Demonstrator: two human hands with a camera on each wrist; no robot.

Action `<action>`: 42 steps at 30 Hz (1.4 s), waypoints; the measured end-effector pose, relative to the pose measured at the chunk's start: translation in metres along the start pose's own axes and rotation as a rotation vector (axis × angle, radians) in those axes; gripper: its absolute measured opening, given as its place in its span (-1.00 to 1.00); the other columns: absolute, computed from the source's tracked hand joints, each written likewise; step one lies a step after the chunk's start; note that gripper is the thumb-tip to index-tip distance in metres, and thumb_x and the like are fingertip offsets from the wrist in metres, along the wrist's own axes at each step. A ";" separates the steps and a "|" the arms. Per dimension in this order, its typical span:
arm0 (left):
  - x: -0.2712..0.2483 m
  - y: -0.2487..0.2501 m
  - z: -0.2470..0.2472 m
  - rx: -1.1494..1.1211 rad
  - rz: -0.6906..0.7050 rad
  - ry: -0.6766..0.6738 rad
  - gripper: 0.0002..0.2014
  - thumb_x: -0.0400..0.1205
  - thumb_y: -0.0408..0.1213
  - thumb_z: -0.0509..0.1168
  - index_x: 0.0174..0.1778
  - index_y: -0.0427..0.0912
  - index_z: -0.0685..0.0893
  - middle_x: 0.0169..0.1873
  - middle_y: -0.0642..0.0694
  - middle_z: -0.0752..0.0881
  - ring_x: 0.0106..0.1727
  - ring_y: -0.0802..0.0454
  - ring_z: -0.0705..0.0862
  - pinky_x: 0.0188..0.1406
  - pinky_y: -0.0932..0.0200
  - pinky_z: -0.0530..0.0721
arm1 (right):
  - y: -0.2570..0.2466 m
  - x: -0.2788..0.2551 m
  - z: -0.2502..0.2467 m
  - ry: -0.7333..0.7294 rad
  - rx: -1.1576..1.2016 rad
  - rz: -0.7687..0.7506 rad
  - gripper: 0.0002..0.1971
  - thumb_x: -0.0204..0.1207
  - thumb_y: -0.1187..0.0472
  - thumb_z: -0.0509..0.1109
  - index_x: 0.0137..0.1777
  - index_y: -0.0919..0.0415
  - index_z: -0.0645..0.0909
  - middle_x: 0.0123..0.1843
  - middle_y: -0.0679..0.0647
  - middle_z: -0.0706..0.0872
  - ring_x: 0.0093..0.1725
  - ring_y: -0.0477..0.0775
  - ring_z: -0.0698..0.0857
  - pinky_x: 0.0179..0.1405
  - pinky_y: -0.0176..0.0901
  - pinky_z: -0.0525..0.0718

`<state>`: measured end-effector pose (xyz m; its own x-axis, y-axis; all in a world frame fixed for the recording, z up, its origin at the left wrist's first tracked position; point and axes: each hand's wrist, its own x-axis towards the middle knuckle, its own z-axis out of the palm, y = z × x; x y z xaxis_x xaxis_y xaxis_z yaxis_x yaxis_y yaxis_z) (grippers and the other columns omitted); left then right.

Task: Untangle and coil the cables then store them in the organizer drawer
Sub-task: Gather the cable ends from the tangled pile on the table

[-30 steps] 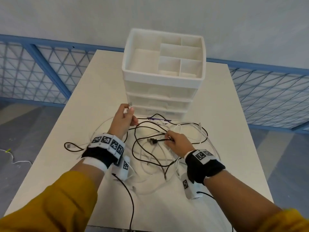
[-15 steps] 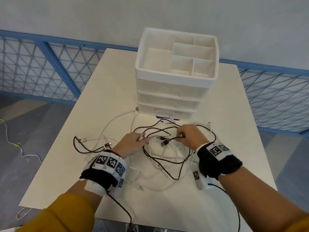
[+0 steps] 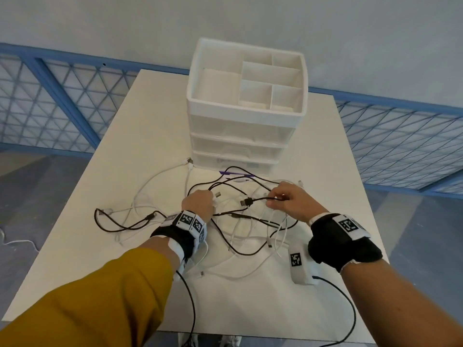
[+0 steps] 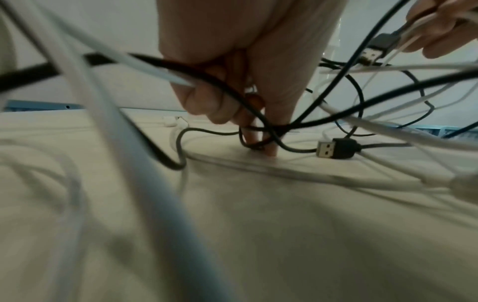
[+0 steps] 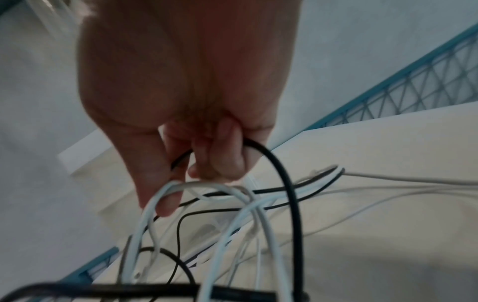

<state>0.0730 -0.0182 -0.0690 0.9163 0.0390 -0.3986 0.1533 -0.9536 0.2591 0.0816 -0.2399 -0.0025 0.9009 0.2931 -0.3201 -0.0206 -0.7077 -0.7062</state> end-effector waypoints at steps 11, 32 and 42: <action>-0.047 -0.003 -0.064 -0.847 0.281 0.188 -0.74 0.65 -0.21 0.22 -0.39 -0.04 0.47 -0.49 0.09 0.41 -0.40 0.13 0.38 -0.32 0.19 0.32 | 0.007 -0.013 0.007 0.152 0.199 -0.018 -0.85 0.59 0.22 0.26 -0.01 0.11 0.67 -0.38 -0.30 0.58 -0.39 -0.23 0.48 -0.34 -0.49 0.39; -0.045 -0.012 -0.056 -1.585 0.129 0.187 -0.80 0.71 -0.35 0.10 -0.05 -0.11 0.64 -0.25 0.00 0.49 -0.24 0.19 0.43 -0.15 0.30 0.40 | 0.003 0.027 0.085 0.073 -0.089 0.047 -0.83 0.50 0.17 0.35 0.02 0.16 0.69 0.07 0.15 0.75 0.09 0.15 0.68 0.02 -0.15 0.57; -0.051 -0.016 -0.059 -1.622 0.241 0.086 -0.72 0.68 -0.12 0.01 -0.24 -0.16 0.49 -0.59 0.09 0.42 -0.46 0.14 0.50 -0.11 0.20 0.56 | 0.002 0.038 0.112 0.094 -0.548 -0.021 -0.83 0.59 0.28 0.20 0.12 0.25 0.55 0.12 0.18 0.62 0.14 0.22 0.59 -0.01 0.02 0.58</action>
<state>0.0456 0.0126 -0.0010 0.9831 0.0134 -0.1824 0.1664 0.3490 0.9222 0.0678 -0.1586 -0.0868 0.9339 0.2703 -0.2342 0.2040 -0.9404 -0.2721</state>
